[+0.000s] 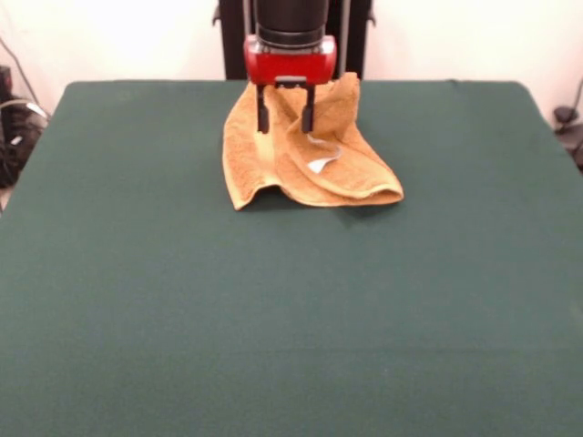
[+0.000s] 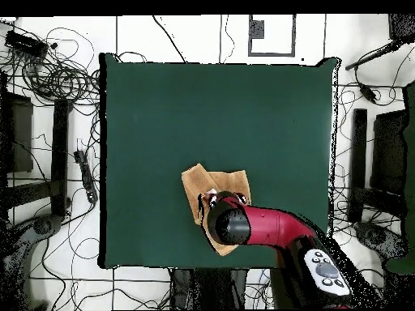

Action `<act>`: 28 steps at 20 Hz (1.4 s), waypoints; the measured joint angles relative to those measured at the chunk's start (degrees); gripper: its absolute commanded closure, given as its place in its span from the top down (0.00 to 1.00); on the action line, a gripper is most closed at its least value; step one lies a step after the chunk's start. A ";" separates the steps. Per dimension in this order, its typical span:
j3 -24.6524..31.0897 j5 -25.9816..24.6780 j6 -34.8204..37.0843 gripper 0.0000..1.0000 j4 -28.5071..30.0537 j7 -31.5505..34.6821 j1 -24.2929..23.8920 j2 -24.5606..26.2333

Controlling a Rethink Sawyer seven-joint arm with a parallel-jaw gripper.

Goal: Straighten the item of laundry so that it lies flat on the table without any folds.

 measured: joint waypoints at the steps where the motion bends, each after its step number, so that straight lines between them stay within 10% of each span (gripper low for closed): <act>1: 0.00 0.00 0.00 1.00 0.00 0.00 -0.34 -0.01; 28: 0.00 0.00 0.00 1.00 0.00 0.00 -1.80 -0.06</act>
